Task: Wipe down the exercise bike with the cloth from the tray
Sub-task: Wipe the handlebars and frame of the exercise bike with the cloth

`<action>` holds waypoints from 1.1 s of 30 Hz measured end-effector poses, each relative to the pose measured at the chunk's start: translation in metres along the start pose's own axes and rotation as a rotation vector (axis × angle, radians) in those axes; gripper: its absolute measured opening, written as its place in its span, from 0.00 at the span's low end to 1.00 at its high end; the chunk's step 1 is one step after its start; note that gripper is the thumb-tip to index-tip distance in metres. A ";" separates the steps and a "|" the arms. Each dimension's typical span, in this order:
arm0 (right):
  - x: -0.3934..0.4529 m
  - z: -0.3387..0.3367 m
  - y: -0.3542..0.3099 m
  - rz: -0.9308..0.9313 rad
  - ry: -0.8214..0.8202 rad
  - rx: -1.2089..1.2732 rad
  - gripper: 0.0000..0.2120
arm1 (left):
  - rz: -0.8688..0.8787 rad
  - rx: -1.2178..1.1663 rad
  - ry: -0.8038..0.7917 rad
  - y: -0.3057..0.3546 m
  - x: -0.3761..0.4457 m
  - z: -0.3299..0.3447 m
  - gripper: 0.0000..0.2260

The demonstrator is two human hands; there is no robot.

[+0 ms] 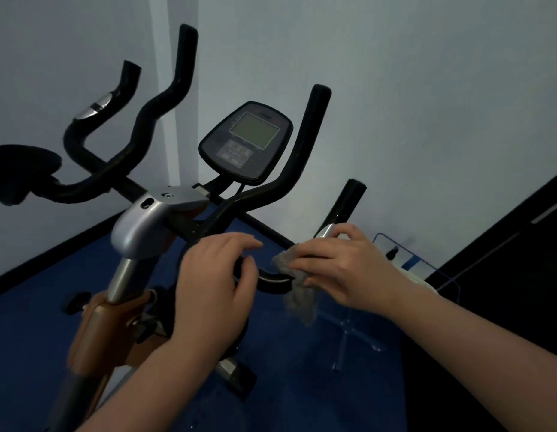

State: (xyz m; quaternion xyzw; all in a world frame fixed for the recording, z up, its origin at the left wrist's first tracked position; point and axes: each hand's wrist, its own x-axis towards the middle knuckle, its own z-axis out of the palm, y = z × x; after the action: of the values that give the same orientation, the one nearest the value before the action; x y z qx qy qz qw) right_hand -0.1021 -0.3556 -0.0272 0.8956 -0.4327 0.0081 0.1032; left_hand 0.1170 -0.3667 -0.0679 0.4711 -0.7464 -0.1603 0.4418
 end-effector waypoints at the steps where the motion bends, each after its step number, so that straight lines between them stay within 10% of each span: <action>1: 0.000 -0.002 0.010 -0.038 0.006 -0.022 0.11 | -0.014 -0.010 -0.055 0.006 0.005 0.005 0.09; 7: 0.003 -0.017 0.071 0.192 0.222 -0.136 0.07 | -0.161 0.129 -0.221 0.021 0.024 0.038 0.10; 13: 0.000 0.036 -0.009 0.447 0.320 0.213 0.17 | -0.193 0.232 -0.211 0.016 0.026 0.043 0.10; 21: 0.004 0.035 0.065 0.239 0.425 -0.063 0.14 | -0.167 0.257 -0.189 0.018 0.023 0.042 0.08; 26: 0.006 0.068 0.027 0.349 0.584 0.177 0.13 | -0.174 0.283 -0.208 0.018 0.024 0.042 0.08; 33: 0.014 0.046 0.092 -0.027 0.535 -0.218 0.17 | -0.163 0.325 -0.242 0.018 0.026 0.042 0.07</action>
State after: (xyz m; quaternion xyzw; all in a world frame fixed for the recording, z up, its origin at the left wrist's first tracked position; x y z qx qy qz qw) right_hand -0.1679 -0.4309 -0.0541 0.8509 -0.3764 0.1961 0.3096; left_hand 0.0684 -0.3871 -0.0665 0.5723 -0.7695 -0.1285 0.2527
